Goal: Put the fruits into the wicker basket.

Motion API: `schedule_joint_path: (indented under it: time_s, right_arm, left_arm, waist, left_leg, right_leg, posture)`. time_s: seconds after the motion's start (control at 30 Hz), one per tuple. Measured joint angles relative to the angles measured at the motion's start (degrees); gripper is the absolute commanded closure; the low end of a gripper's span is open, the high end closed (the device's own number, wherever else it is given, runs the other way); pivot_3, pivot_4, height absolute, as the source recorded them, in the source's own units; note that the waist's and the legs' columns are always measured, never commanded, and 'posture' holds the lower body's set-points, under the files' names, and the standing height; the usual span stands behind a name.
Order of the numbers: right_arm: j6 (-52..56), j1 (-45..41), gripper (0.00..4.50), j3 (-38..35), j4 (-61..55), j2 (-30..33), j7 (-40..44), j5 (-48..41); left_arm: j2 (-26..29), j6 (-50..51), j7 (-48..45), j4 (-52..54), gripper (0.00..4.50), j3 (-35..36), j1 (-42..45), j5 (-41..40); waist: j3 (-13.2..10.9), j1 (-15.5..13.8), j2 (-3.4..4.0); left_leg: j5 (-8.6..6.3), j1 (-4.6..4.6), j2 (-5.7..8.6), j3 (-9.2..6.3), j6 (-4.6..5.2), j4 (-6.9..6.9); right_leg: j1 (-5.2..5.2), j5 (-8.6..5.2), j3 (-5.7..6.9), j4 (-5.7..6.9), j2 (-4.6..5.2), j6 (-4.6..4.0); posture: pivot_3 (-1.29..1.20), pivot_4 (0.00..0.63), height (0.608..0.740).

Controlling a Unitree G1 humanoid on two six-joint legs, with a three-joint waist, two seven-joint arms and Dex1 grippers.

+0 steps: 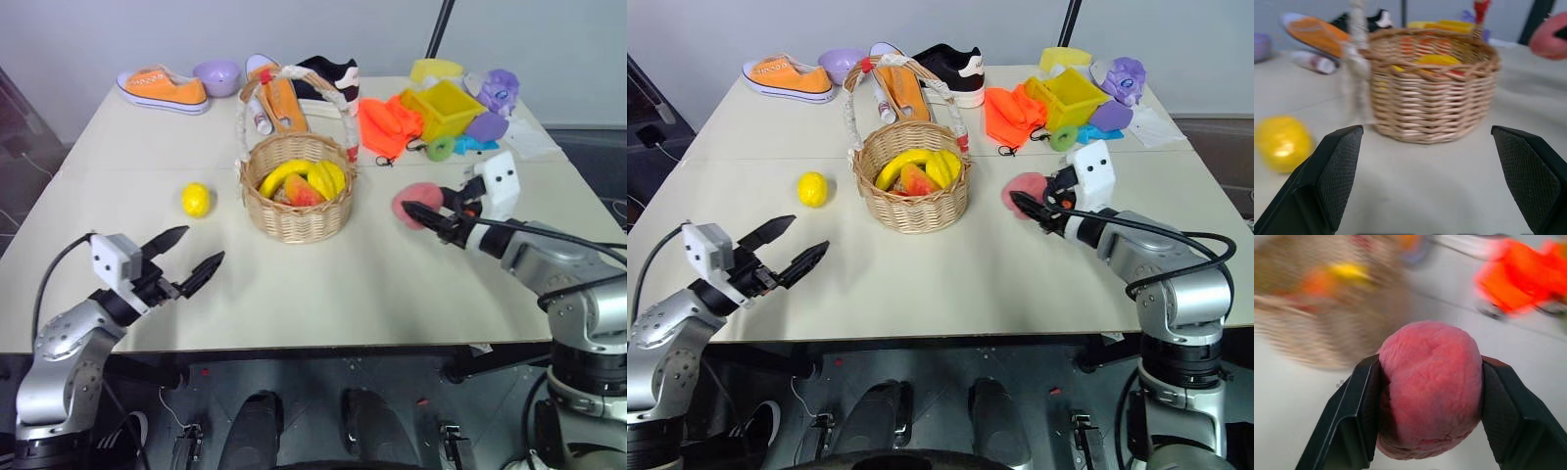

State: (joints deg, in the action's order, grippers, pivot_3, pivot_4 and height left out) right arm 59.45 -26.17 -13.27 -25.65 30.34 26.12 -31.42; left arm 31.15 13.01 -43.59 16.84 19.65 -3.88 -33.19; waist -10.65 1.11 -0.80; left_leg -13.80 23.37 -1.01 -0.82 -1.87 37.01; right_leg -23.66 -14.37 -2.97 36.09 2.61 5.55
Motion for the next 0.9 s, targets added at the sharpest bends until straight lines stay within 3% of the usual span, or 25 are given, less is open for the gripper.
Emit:
schedule_joint_path:
  time_s: [0.13,0.3,0.47,0.57,0.63,0.67,0.73,0.9]
  right_arm:
    - [2.6,-6.5,2.24,5.8,-2.5,-4.2,-1.8,-2.5]
    - [-6.5,-13.3,2.24,17.4,1.8,-8.7,0.3,1.6]
    - [-21.4,-20.6,2.24,20.3,20.2,-18.3,0.4,8.3]
    - [-29.7,-23.1,2.24,21.9,29.2,-21.0,0.2,12.9]
    - [-35.7,-24.0,1.27,22.8,35.6,-23.2,0.0,15.7]
    - [-38.0,-24.3,1.11,22.6,38.5,-25.1,0.0,15.9]
    - [-40.8,-24.8,0.07,22.7,41.7,-26.6,0.4,16.7]
    - [-43.7,-24.9,0.03,22.4,42.1,-25.6,1.9,18.0]
  left_arm:
    - [-0.3,-0.1,0.2,0.0,0.00,-0.5,0.6,0.1]
    - [-2.1,-1.1,1.4,-1.2,0.00,-2.2,4.2,1.0]
    - [-4.1,-1.2,2.7,-1.1,0.00,-5.1,4.3,2.8]
    - [-4.3,-1.2,3.4,-1.0,0.00,-5.4,4.2,3.0]
    - [-4.4,-1.1,4.2,-0.7,0.00,-5.3,4.1,3.1]
    - [-4.4,-1.1,4.5,-0.4,0.00,-5.3,3.9,3.1]
    - [-4.4,-1.0,5.0,0.2,0.00,-5.3,3.9,3.1]
    - [-4.6,-1.0,6.1,0.3,0.00,-5.3,3.7,3.1]
  waist:
    - [0.0,0.0,0.00]
    - [0.0,-0.1,-0.01]
    - [0.0,0.2,-0.06]
    - [0.0,0.1,-0.05]
    - [0.0,0.1,-0.05]
    - [0.0,0.1,-0.05]
    - [0.0,0.2,-0.05]
    - [0.0,0.0,-0.05]
  left_leg:
    - [0.00,0.02,0.00,0.02,0.00,0.00]
    - [0.00,0.06,0.03,0.01,0.00,-0.03]
    - [0.00,0.04,0.04,0.09,0.00,-0.03]
    - [0.00,0.04,0.03,0.08,0.00,-0.08]
    - [0.00,0.05,0.03,0.08,0.00,-0.12]
    - [0.00,0.05,0.03,0.08,0.00,-0.13]
    - [0.00,0.08,0.03,0.08,0.00,-0.14]
    - [0.00,0.08,0.03,0.08,0.00,-0.15]
  right_leg:
    - [-0.04,0.01,0.00,-0.01,0.05,-0.03]
    - [-0.05,0.02,0.05,-0.03,0.05,-0.02]
    - [-0.08,0.04,0.01,0.02,0.02,-0.01]
    - [-0.12,0.05,0.02,0.03,0.01,0.00]
    - [-0.15,0.05,0.02,0.04,0.01,0.01]
    - [-0.16,0.07,0.02,0.04,0.02,0.03]
    - [-0.21,0.14,0.02,0.07,0.02,0.15]
    - [-0.20,0.06,0.02,0.06,0.08,0.01]
  posture:
    - [0.00,0.150,0.740]
    - [0.00,0.150,0.740]
    - [0.00,0.150,0.740]
    - [0.00,0.150,0.740]
    - [0.00,0.150,0.740]
    - [0.00,0.150,0.740]
    - [0.00,0.150,0.740]
    - [0.00,0.150,0.740]
